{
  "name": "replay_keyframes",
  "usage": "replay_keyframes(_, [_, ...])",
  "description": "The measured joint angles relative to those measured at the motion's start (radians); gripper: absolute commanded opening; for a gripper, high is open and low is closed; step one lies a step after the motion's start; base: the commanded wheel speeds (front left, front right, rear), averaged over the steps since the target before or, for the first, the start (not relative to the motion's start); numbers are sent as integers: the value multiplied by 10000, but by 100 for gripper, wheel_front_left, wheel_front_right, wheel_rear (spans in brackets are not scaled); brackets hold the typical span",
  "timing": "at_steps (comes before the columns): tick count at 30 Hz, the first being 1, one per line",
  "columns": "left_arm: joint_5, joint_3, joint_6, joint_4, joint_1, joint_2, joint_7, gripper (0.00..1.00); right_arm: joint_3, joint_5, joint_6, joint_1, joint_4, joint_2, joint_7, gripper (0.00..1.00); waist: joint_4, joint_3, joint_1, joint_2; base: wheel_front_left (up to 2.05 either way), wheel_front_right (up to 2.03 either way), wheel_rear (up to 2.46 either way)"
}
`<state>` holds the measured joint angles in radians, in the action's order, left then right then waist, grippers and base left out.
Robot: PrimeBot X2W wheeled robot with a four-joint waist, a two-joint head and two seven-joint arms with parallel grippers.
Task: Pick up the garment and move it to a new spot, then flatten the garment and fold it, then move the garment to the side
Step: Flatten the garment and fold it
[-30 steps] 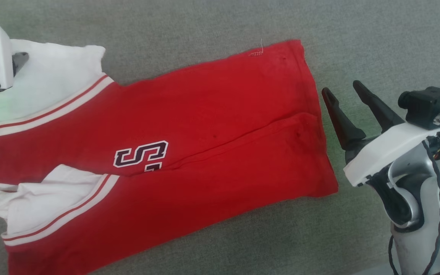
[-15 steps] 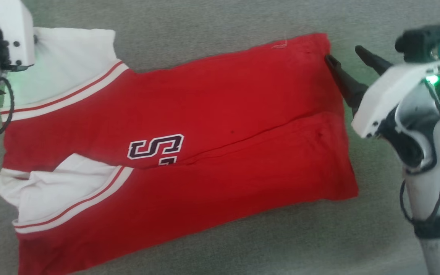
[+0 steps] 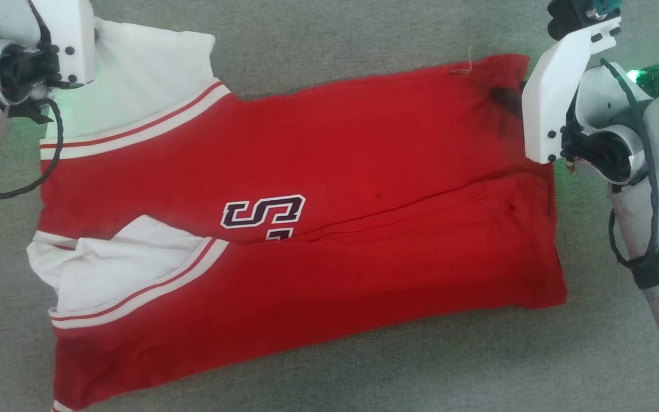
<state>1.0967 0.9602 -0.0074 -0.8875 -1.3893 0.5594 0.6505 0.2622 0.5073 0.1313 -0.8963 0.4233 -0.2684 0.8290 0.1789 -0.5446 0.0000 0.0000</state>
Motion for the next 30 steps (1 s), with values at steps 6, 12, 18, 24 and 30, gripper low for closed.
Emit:
replay_keyframes(6, [21, -23, -270, -366, 6, -332, -322, 0, 332, 295, 4, -103, 228, -420, -82, 0, -231, 310, 0, -1, 0, 0, 0])
replay_keyframes(12, [92, -84, -566, -458, -39, -593, -644, 0, 341, 360, 4, 49, 65, -828, -694, 0, -529, 804, 0, 0, 0, 0, 0])
replay_keyframes(18, [77, 12, -855, -171, -61, -625, -849, 0, 215, 360, 4, 411, -303, -1156, -1091, 0, -887, 1334, 0, 0, 0, 0, 0])
replay_keyframes(24, [38, 111, -943, 880, 249, -316, -980, 0, 61, 385, 2, 1087, -1170, -1544, -1225, 0, -1208, 1867, 0, 0, 0, 0, 0])
replay_keyframes(30, [56, 113, -623, 2846, 1027, 520, -1057, 0, -125, 579, 2, 2096, -2395, -1929, -1237, 0, -1445, 2269, 0, 0, 0, 0, 0])
